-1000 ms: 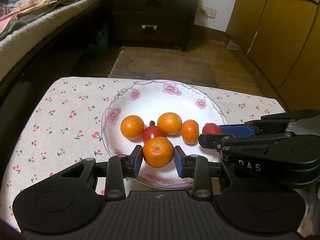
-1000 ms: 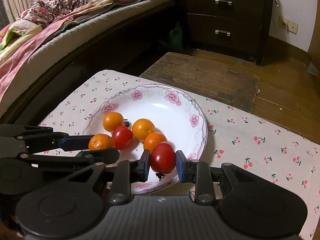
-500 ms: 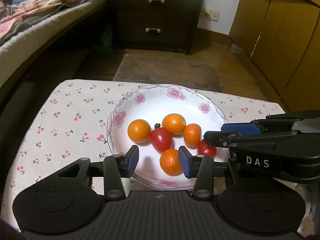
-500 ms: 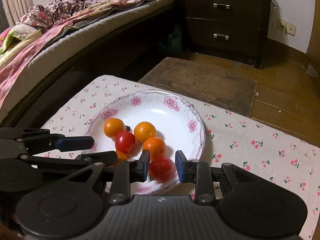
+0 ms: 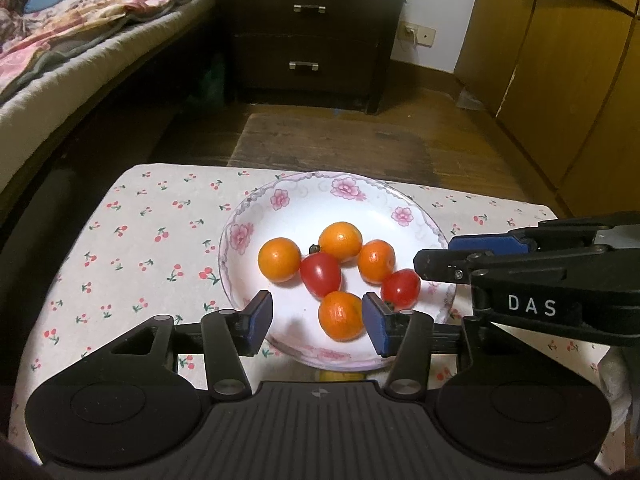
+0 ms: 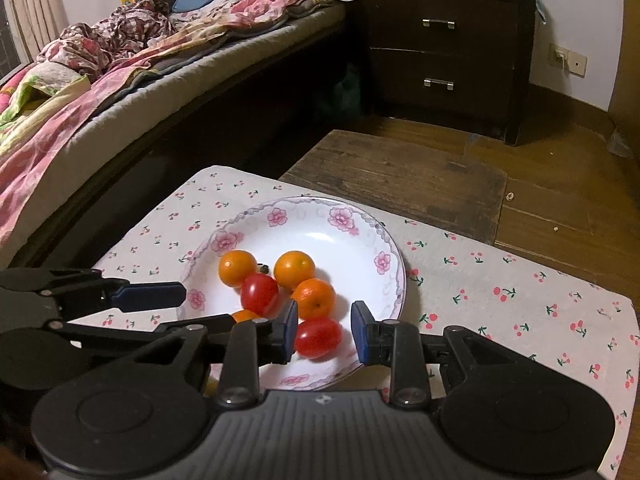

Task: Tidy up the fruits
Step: 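Grasp a yellow pear with the right gripper while the left grasps a tomato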

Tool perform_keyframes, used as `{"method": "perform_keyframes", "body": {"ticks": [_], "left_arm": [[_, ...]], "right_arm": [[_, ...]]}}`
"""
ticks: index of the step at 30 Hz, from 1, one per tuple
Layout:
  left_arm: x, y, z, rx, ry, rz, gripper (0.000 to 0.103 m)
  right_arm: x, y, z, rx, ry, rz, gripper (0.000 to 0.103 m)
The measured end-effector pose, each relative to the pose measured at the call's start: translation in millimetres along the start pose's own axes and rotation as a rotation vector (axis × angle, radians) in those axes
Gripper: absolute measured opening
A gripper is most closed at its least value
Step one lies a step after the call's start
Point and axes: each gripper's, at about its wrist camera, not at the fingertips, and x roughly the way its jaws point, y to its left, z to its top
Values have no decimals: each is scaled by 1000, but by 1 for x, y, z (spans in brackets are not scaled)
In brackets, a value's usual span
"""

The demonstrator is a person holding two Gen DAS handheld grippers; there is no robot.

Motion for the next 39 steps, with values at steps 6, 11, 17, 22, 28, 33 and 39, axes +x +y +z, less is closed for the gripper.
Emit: {"method": "perform_keyframes", "body": {"ticks": [6, 11, 17, 22, 28, 33, 39], "left_arm": [[-15, -4, -9, 18, -5, -12, 61], [-18, -8, -24, 31, 20, -25, 61], [-10, -5, -32, -9, 66, -51, 61], [-5, -2, -36, -26, 97, -57, 61], [-12, 16, -43, -58, 115, -52, 61], [-17, 29, -43, -91, 113, -37, 62], [-19, 35, -42, -109, 112, -44, 64]], "right_arm": [[-18, 8, -8, -11, -2, 7, 34], [-26, 10, -17, -5, 14, 10, 34], [-32, 15, -26, -13, 34, 30, 34], [-30, 16, -33, -15, 59, 43, 34], [-32, 9, -38, 14, 70, 68, 34], [-17, 18, -48, -9, 127, 80, 34], [8, 28, -51, -43, 168, 93, 34]]}}
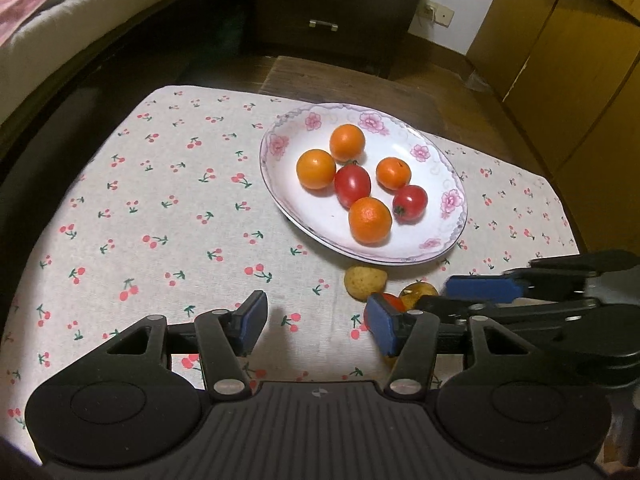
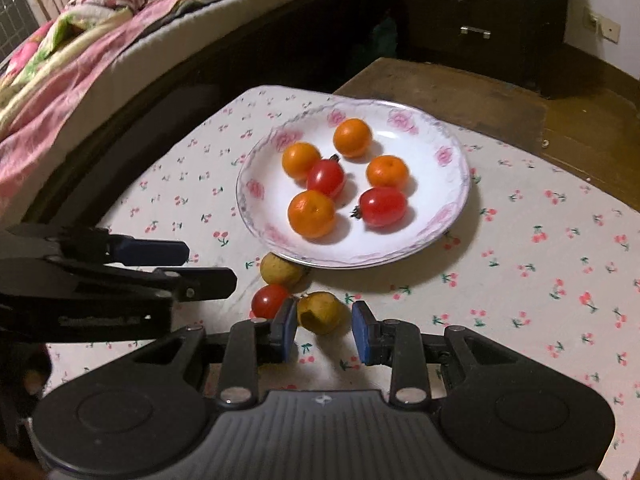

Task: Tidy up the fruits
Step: 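Grasp a yellow pear with the right gripper while the left grasps a tomato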

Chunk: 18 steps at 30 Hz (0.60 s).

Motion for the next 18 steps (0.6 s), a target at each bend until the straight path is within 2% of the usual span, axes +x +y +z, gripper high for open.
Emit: {"method": "perform_keyframes", "body": {"ticks": [7, 10, 18], "left_arm": [[4, 1, 1, -15, 11, -5, 64], [5, 4, 1, -22, 13, -1, 65], [3, 5, -2, -16, 21, -8, 66]], "right_arm": [[21, 3, 3, -40, 14, -6, 35], [23, 4, 3, -55, -7, -10, 34], [15, 10, 0, -106, 3, -45, 34]]}}
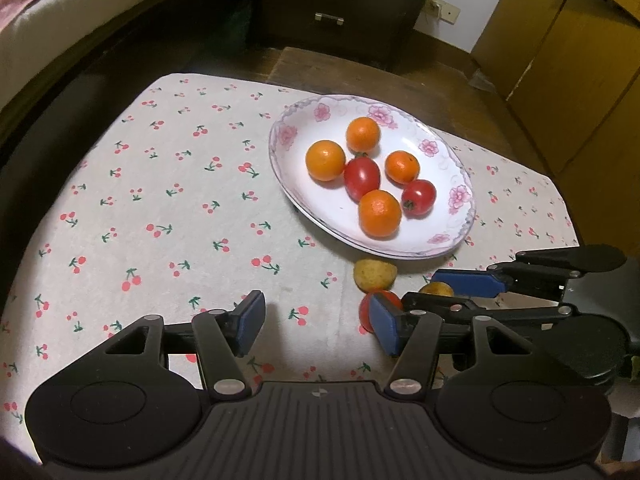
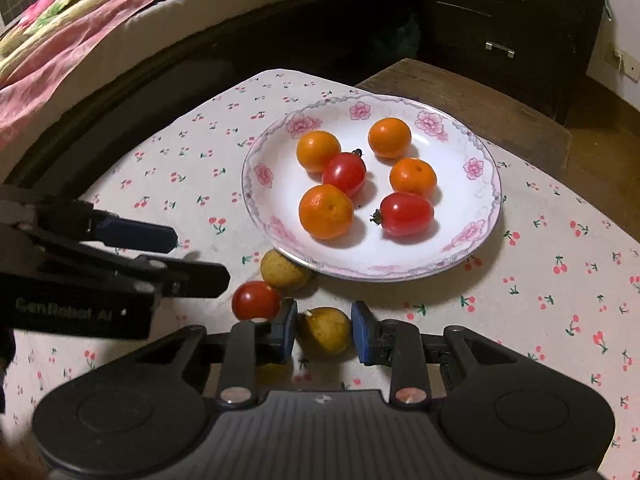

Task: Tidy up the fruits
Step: 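Grasp a yellow pear with the right gripper while the left grasps a tomato, then hold the tomato in the left gripper while the right gripper holds the yellow pear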

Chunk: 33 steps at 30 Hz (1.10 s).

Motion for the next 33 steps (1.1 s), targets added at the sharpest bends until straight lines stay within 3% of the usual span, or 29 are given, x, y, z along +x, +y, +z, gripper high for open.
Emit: {"method": "perform_keyframes", "body": {"ticks": [6, 13, 23, 33], "left_arm": [[7, -11, 0, -27, 21, -56, 64], [20, -31, -1, 6, 38, -29, 58], [25, -38, -5, 75, 27, 33, 35], [1, -34, -30, 94, 44, 25, 35]], "right_arm": [[-20, -13, -7, 42, -11, -19, 34], [-37, -20, -24, 66, -3, -20, 34], [-33, -26, -26, 79, 10, -17, 34], [-31, -16, -42, 24, 48, -47, 34]]}}
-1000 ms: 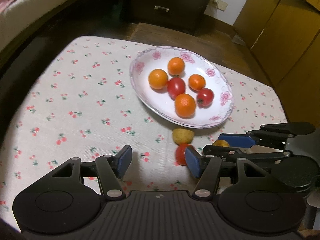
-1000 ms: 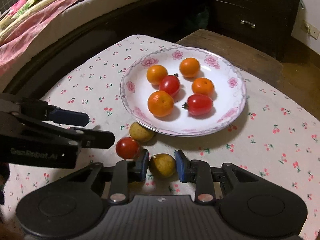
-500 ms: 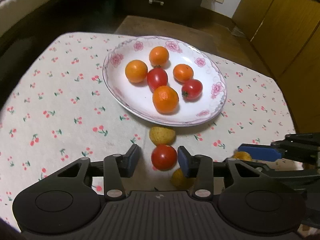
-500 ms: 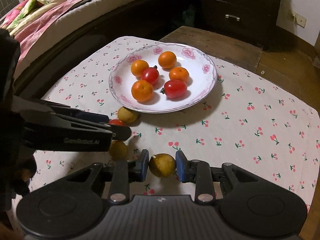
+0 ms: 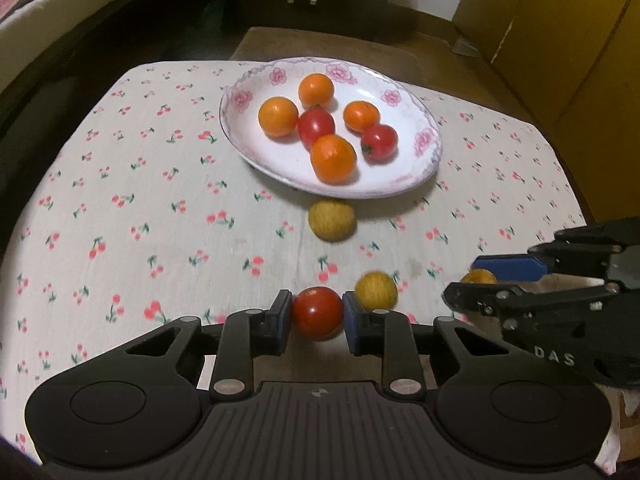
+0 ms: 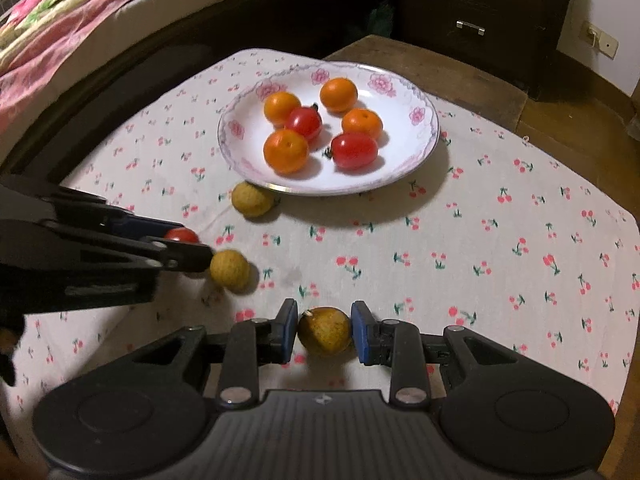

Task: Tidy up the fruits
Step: 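Hold the tomato in the left gripper while the right gripper holds the yellow pear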

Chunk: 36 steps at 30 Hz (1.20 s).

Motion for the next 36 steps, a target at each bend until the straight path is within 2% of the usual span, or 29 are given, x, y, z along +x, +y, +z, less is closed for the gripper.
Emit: {"method": "perform_keyframes", "body": {"ticks": [10, 19, 36], "left_arm": [[-5, -12, -25, 104, -28, 17, 43], [-3, -9, -18, 91, -48, 9, 48], [1, -11, -16, 108, -53, 0, 44]], "right_arm": [[-1, 4, -8, -27, -6, -14, 36], [-1, 1, -6, -12, -1, 10, 36], [-2, 5, -9, -57, 6, -24, 35]]}}
